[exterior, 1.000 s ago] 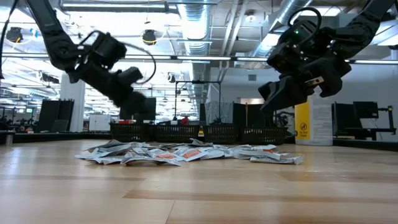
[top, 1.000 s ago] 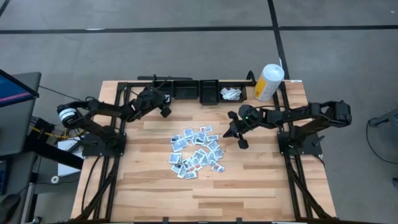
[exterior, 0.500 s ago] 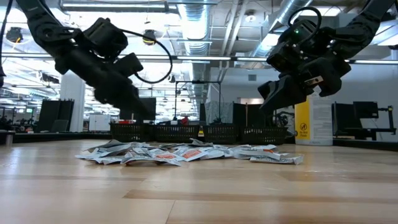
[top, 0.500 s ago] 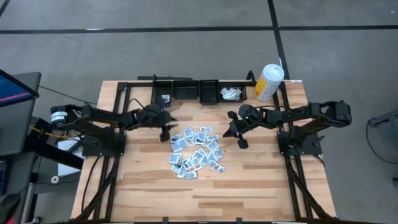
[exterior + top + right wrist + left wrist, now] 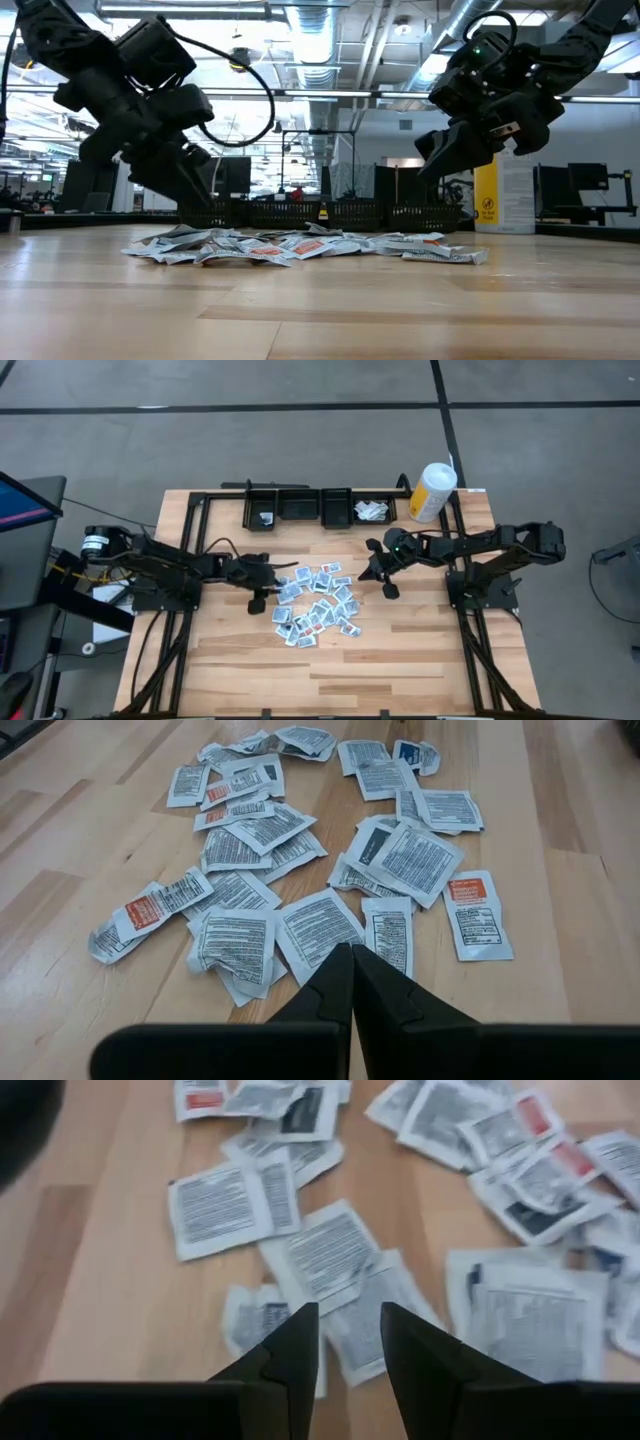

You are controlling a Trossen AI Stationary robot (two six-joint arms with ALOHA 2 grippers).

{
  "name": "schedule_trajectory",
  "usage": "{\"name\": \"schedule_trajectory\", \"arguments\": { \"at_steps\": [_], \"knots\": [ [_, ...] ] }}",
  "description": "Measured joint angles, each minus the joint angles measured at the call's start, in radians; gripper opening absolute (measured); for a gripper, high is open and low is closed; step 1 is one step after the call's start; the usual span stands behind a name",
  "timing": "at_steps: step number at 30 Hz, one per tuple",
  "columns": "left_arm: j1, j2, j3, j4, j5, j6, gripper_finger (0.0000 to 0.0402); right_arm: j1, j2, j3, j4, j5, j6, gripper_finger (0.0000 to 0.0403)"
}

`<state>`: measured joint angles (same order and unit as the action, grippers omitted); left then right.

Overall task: Pick & Place First Aid Supplies
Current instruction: Put the blue alcohol pad into the left black bin

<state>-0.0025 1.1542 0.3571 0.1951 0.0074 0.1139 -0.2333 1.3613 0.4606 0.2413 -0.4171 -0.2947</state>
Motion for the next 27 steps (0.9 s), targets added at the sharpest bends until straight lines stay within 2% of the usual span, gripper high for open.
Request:
{"name": "schedule_trajectory", "arguments": {
  "at_steps": [5,14,27],
  "knots": [
    [-0.003,0.0,-0.043,0.001,-0.11,0.0,0.0112,0.0,0.0,0.0,0.0,0.0,0.0,0.0],
    [-0.002,0.0,-0.059,0.023,-0.157,0.013,0.0112,0.0,0.0,0.0,0.003,0.0,0.0,0.0],
    [0.027,0.0,-0.059,0.049,-0.157,0.02,0.0112,0.0,0.0,0.0,0.024,0.0,0.0,0.0]
  ]
}}
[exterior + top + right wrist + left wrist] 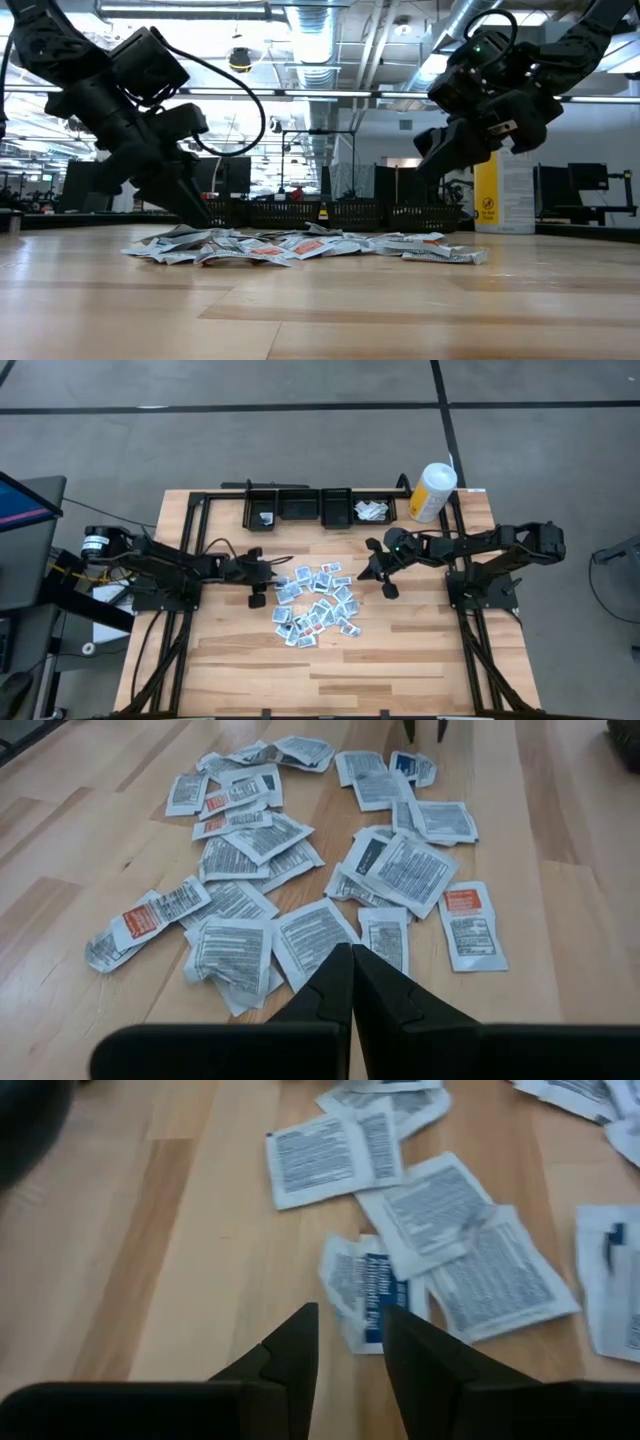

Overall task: Pick & Place First Aid Supplies
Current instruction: Put the blue alcohol pad into the left black bin

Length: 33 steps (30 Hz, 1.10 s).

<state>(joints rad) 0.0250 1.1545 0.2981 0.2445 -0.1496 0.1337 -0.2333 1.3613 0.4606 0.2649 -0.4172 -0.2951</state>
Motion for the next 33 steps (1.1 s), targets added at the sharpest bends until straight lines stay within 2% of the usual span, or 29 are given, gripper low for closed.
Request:
{"name": "schedule_trajectory", "arguments": {
  "at_steps": [13,24,33],
  "knots": [
    [0.031,0.006,0.0,0.056,0.056,0.0,0.0112,0.0,0.0,0.0,0.004,0.0,0.0,0.0],
    [0.031,0.197,0.004,0.205,0.046,-0.007,0.0112,0.0,0.0,0.0,0.004,0.0,0.0,0.0],
    [0.035,0.217,0.003,0.219,0.045,-0.032,0.0097,0.0,0.0,0.0,0.003,0.0,0.0,0.0]
  ]
}}
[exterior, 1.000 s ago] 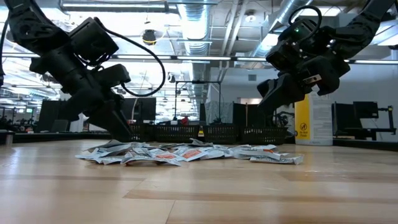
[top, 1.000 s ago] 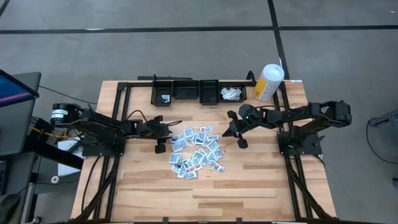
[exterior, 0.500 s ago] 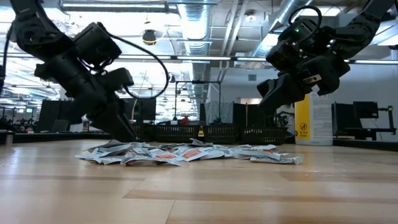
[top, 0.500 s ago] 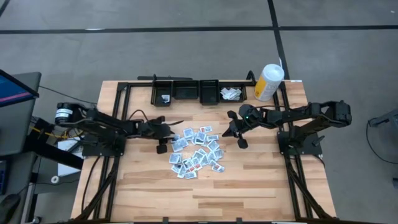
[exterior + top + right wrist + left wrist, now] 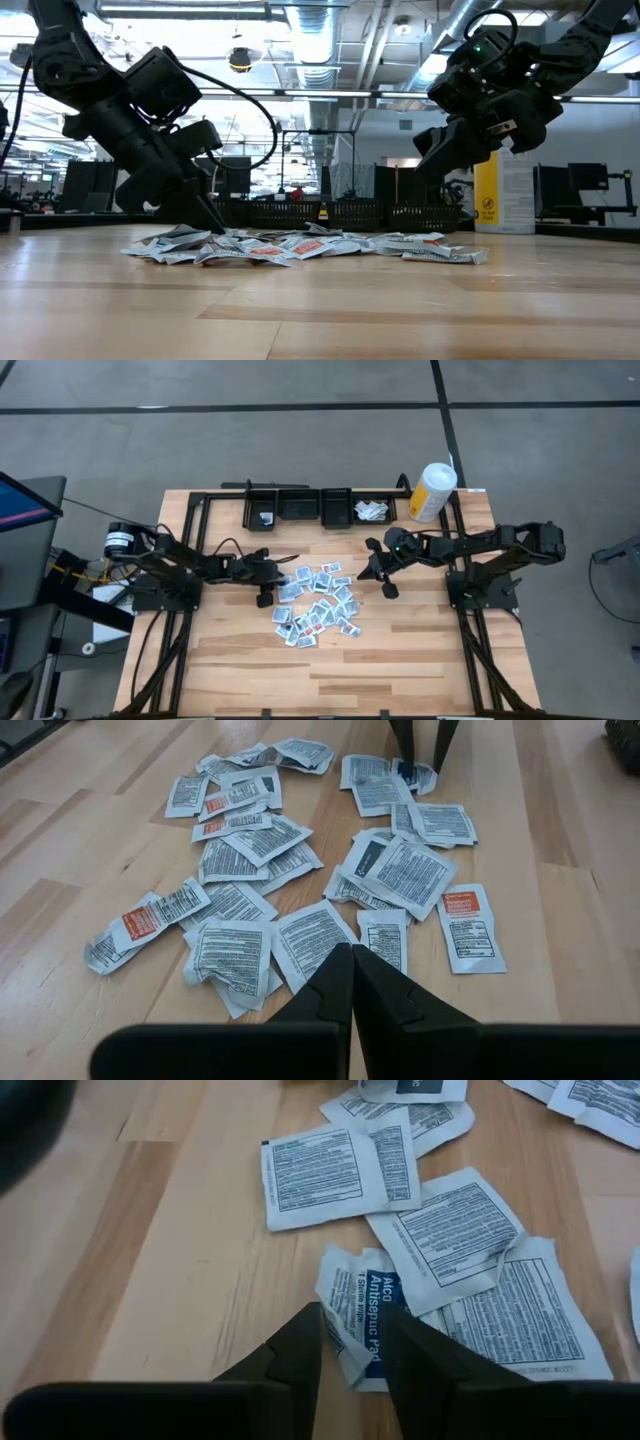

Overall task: Pick & Place First Aid Supplies
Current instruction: Put the blue alcohol pad into the left black bin

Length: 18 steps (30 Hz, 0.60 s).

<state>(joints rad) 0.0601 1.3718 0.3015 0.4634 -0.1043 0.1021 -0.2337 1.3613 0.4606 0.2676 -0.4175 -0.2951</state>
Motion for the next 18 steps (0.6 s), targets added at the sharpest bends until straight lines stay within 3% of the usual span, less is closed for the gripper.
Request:
{"name": "schedule_trajectory", "arguments": {
  "at_steps": [5,11,18],
  "knots": [
    [0.001,-0.023,-0.003,-0.006,-0.012,0.005,0.0059,0.0,0.0,0.0,0.0,0.0,0.0,0.0],
    [0.002,-0.063,-0.006,-0.011,-0.099,0.015,0.001,0.0,0.0,0.0,0.0,0.0,0.0,0.0],
    [0.002,-0.134,-0.005,0.001,-0.142,0.035,0.0009,0.0,0.0,0.0,0.0,0.0,0.0,0.0]
  ]
}}
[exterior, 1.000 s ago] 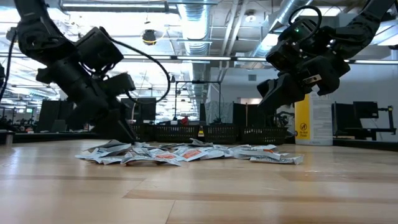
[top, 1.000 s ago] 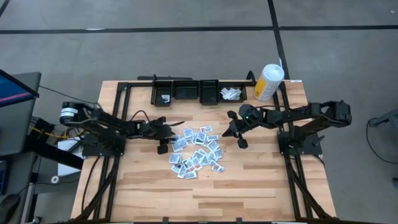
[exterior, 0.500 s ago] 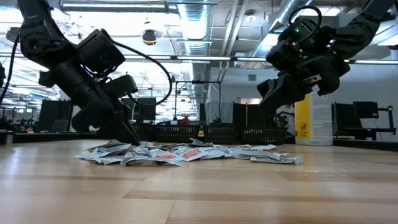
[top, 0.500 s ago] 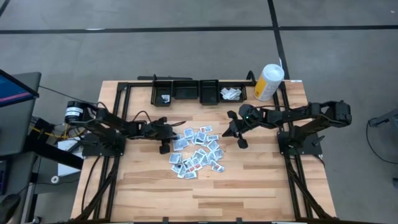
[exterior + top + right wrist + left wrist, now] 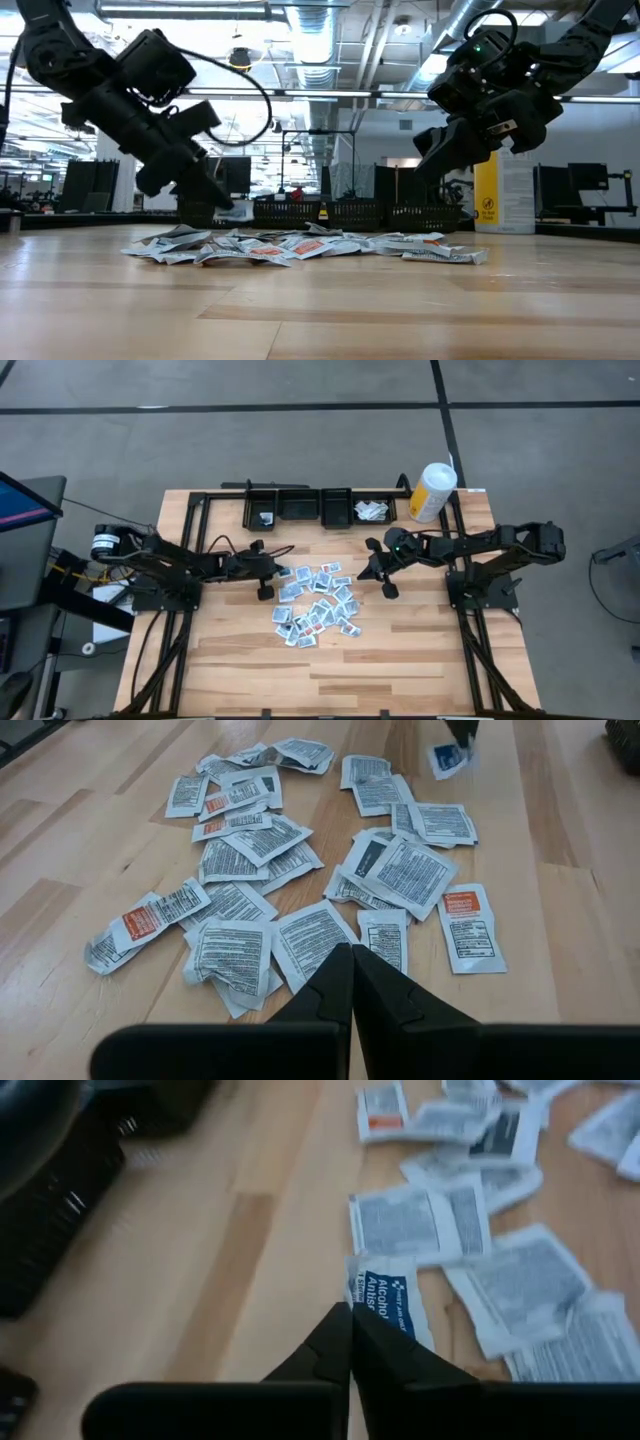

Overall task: Pick & Place First Aid Supplies
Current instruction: Put the blue alcohol pad into the left black bin

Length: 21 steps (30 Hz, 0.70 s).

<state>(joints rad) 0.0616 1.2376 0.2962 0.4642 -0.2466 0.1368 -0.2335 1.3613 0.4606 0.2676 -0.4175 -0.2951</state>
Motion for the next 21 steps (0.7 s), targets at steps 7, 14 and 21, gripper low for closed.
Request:
{"name": "schedule_trajectory", "arguments": {
  "at_steps": [7,14,21],
  "knots": [
    [0.0,-0.126,0.0,0.012,-0.287,0.068,0.001,0.0,0.0,0.0,0.0,0.0,0.0,0.0],
    [0.061,-0.269,0.002,0.016,-0.43,0.069,0.0007,0.0,0.0,0.0,0.002,0.0,0.0,0.0],
    [0.193,-0.294,0.002,0.017,-0.428,0.095,0.0013,0.0,0.0,0.0,0.003,0.0,0.0,0.0]
  ]
}}
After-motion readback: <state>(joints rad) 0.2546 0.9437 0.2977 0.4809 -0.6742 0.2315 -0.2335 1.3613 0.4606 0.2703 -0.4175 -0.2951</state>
